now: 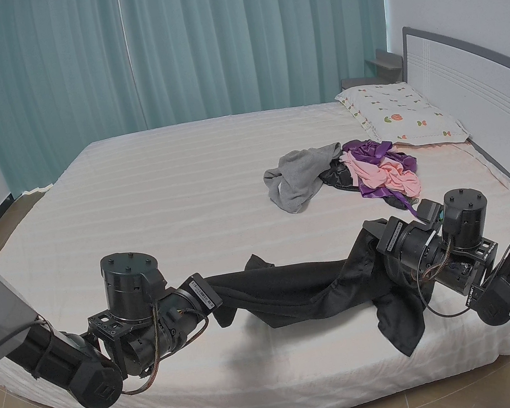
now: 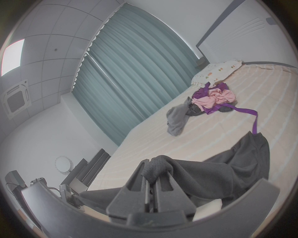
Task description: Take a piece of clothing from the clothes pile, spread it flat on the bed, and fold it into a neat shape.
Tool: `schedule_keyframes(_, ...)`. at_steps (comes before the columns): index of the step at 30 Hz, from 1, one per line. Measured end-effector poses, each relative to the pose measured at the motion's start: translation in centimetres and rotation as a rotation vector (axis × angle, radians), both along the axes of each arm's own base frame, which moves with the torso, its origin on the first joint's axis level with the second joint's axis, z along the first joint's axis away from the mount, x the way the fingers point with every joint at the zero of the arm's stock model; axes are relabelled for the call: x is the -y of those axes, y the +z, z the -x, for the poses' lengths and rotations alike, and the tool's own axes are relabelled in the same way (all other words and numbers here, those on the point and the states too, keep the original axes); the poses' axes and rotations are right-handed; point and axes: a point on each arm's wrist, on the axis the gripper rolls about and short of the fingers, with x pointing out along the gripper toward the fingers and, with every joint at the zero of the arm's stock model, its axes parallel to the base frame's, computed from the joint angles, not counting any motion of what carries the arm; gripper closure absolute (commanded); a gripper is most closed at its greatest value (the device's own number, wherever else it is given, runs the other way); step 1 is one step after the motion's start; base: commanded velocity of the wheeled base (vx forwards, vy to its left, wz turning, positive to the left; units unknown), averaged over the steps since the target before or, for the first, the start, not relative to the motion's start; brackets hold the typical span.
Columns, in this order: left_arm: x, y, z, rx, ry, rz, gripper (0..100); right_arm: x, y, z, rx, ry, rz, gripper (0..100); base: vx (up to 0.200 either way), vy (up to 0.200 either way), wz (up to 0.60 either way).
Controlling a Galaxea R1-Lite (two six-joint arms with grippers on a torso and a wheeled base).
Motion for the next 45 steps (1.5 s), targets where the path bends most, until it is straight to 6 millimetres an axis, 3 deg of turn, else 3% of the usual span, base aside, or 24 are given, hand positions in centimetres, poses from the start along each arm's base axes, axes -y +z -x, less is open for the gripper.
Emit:
schedule_keyframes(33, -1.1, 1.2, 0.8, 0.030, 0.015, 0.008, 100, 0.1, 1.2, 0.4, 0.057, 0.006, -0.016, 100, 0.000, 0.200, 0.00)
schedule_keyframes(45, -2.0, 0.9, 0.9, 0.031, 0.027, -0.036, 100, -0.1, 1.7, 1.4, 0.062, 0.027, -0.019, 100, 0.000, 0.000, 0.00)
